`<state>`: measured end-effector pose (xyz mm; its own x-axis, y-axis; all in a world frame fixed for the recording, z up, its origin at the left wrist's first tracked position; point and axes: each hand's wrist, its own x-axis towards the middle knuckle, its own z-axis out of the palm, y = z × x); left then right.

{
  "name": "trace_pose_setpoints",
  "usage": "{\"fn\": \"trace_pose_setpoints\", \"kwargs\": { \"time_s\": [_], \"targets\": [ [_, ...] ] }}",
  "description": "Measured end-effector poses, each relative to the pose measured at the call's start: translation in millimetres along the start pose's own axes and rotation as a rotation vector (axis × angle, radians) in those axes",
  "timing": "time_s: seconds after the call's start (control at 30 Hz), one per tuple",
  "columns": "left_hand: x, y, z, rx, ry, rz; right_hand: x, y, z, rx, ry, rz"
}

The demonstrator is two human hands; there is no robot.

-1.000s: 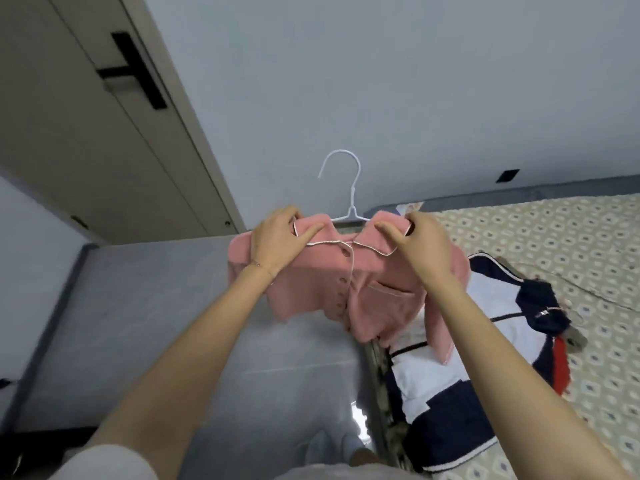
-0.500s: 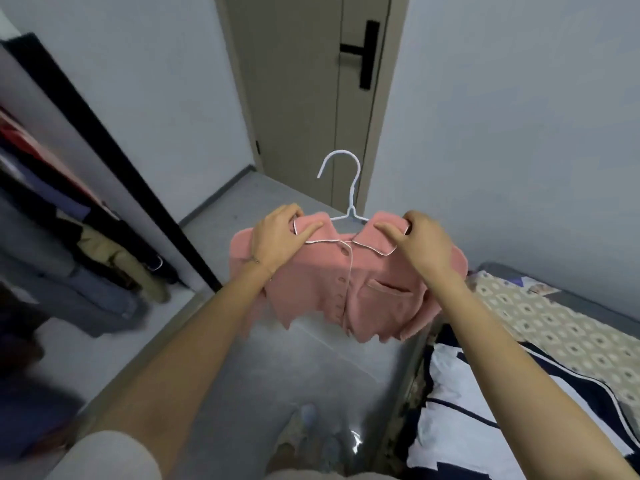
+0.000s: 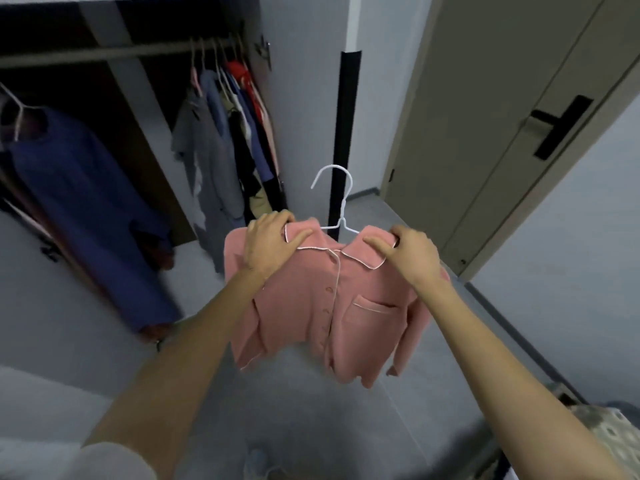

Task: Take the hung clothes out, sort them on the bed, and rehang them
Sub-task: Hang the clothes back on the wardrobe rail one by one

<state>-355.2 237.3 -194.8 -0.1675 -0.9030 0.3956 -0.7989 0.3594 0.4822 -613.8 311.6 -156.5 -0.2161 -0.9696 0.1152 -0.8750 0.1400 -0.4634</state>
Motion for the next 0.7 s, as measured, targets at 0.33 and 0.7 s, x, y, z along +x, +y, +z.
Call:
{"fn": "trace_pose_setpoints", "kwargs": {
  "time_s": [0.33, 0.7],
  "targets": [
    [11.9, -164.1, -92.0, 0.136, 0.097, -0.060, 51.6, -162.3, 85.8, 0.015, -0.156, -0.294],
    [52.8, -296.0, -139.5, 0.184, 0.126, -0.130, 112.3, -300.4, 153.4, 0.066, -0.093, -0.309]
  ]
}}
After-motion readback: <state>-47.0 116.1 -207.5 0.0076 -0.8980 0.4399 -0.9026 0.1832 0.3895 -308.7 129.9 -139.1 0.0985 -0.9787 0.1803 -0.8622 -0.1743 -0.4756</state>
